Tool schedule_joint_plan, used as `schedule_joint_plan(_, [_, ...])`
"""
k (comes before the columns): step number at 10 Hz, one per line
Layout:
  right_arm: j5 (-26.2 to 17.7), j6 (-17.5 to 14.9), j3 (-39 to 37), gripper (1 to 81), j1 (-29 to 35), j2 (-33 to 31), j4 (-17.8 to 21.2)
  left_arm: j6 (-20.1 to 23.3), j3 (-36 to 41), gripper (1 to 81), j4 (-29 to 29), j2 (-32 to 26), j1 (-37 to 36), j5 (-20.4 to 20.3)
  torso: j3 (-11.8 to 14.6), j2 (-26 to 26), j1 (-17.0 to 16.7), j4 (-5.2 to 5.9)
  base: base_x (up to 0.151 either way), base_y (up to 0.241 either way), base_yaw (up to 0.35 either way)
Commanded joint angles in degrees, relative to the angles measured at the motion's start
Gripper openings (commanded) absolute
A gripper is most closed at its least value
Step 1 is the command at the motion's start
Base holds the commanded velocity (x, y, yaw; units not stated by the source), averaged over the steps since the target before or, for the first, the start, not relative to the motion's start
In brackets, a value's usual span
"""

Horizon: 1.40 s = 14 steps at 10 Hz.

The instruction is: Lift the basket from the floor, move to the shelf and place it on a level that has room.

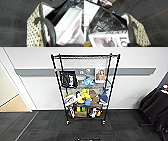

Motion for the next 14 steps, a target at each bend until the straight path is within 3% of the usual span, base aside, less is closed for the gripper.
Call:
schedule_joint_plan(1, [0.71,0.44,6.81,1.0,5.68,-3.26,1.96,-0.50,4.87,1.0,-1.43,-1.94,-6.78,4.01,0.00,5.53,-3.56,0.00,0.000,0.000,0.000])
schedule_joint_plan(4, [4.13,0.44,13.13,1.0,5.06,-6.86,2.31,-0.50,12.76,1.0,-1.43,-4.75,-7.75,4.01,0.00,11.44,-7.37,0.00,0.000,0.000,0.000])
schedule_joint_plan(5, [4.40,0.44,14.19,1.0,5.06,-7.30,2.31,-0.50,13.74,1.0,-1.60,-5.37,-8.28,4.01,3.69,13.40,-8.68,0.00,0.000,0.000,0.000])
schedule_joint_plan(6, [4.49,0.44,14.81,1.0,5.14,-7.48,2.31,-0.50,14.10,1.0,-1.60,-5.72,-8.54,4.01,5.79,15.00,-9.68,0.00,0.000,0.000,0.000])
schedule_joint_plan(9, [5.72,0.79,17.01,1.0,5.14,-8.45,2.31,-0.50,16.83,1.0,-1.60,-6.95,-8.89,3.83,9.63,19.54,-12.57,0.00,0.000,0.000,0.000])
schedule_joint_plan(10, [5.72,0.78,17.97,1.0,5.06,-8.97,2.22,-0.50,17.18,1.0,-1.60,-7.30,-8.89,3.83,16.89,26.80,-17.31,0.00,0.000,0.000,0.000])
schedule_joint_plan(11, [5.81,0.79,18.50,1.0,4.97,-9.50,2.22,-0.50,17.18,1.0,-1.60,-7.39,-8.81,3.83,13.46,23.35,-15.12,0.00,0.000,0.000,0.000])
schedule_joint_plan(14, [5.81,0.70,19.03,1.0,4.35,-9.94,2.05,-0.50,17.26,1.0,-1.60,-7.13,-8.54,3.92,18.35,29.12,-18.88,0.00,0.000,0.000,0.000])
